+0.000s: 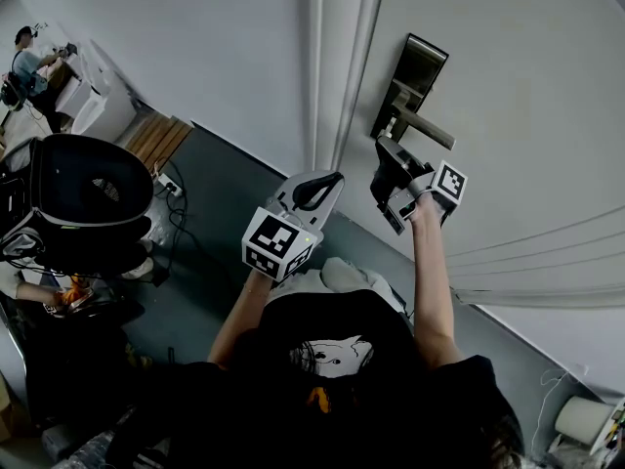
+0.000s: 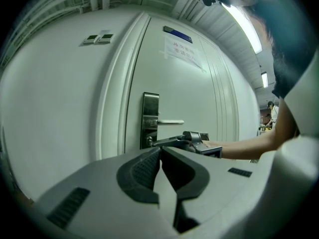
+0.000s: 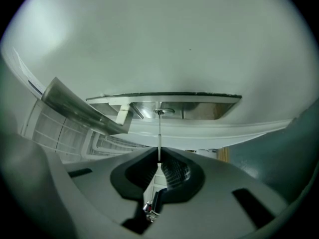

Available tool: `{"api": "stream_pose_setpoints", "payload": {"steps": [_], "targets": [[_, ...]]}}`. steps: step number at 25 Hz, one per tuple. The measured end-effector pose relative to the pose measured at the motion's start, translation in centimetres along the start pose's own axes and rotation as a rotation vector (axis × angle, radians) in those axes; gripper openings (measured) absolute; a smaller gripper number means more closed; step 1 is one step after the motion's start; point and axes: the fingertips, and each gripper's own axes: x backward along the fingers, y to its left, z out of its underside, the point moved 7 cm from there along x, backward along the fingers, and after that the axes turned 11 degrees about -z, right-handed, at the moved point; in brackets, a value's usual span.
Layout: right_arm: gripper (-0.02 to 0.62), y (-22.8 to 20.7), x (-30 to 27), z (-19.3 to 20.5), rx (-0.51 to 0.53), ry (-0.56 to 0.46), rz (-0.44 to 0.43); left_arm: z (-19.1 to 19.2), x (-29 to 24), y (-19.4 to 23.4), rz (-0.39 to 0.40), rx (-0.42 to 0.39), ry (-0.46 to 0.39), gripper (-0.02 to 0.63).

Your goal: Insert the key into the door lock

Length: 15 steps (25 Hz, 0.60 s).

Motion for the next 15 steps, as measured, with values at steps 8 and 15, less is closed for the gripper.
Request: {"api": "stream_pose_setpoints", "payload": {"steps": [8,15], "targets": [[0.018,0.3,0.6,0.2,-0.096,-0.092,-0.009,-0.2,-0.2,-0.5,0.005,-0.003,0.009,0.017],[0.019,1.0,0.2,0.3,-0.092,-0.085,0.025,-1.6,0.9,-0.2,-0.008,0.001,0.012,0.017]]}}
